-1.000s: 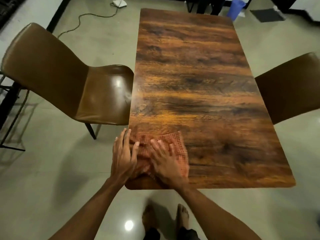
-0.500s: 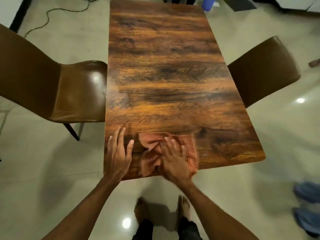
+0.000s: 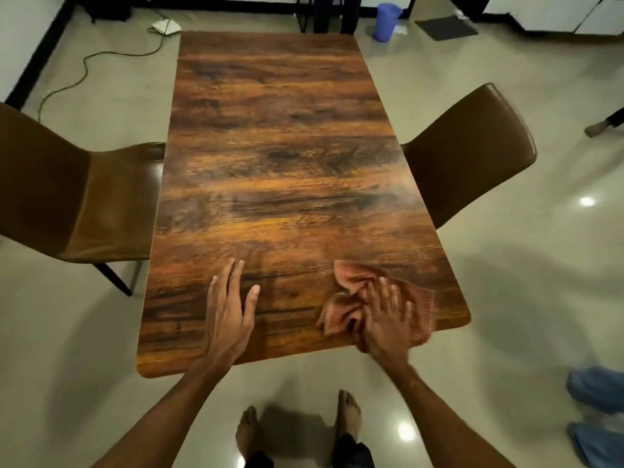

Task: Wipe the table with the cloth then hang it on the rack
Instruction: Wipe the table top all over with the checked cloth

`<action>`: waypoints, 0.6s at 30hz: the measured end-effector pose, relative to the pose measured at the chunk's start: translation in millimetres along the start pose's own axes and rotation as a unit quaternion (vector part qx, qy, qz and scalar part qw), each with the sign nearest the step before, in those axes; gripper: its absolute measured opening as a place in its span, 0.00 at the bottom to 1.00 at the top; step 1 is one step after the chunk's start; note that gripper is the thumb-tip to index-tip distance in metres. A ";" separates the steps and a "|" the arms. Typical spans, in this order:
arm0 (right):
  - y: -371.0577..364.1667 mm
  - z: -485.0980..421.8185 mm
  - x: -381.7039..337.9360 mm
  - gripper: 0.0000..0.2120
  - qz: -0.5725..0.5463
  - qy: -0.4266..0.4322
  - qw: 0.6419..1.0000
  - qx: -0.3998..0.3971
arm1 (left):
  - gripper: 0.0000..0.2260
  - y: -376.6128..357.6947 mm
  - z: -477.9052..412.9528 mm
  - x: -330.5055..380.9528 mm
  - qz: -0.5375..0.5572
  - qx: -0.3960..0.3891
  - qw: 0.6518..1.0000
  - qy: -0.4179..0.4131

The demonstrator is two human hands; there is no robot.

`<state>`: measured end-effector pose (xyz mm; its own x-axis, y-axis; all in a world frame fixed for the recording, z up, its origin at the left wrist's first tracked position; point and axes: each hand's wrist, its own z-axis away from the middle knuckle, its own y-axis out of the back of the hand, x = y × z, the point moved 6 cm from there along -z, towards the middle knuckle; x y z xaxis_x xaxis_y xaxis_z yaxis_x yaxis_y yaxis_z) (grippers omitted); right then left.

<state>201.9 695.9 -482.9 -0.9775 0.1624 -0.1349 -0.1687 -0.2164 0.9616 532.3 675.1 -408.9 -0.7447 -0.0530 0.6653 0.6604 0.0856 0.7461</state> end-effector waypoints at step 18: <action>11.8 -64.4 -15.6 0.29 -0.032 0.212 0.976 -0.036 | 0.29 -117.3 -20.6 115.4 -0.046 -0.016 0.998 0.035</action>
<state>207.0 628.8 -484.9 -0.9268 -0.2328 -0.2946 -0.2238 -0.2875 0.9313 370.9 638.4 -419.2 -0.7944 -0.1277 0.5938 0.5935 0.0447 0.8036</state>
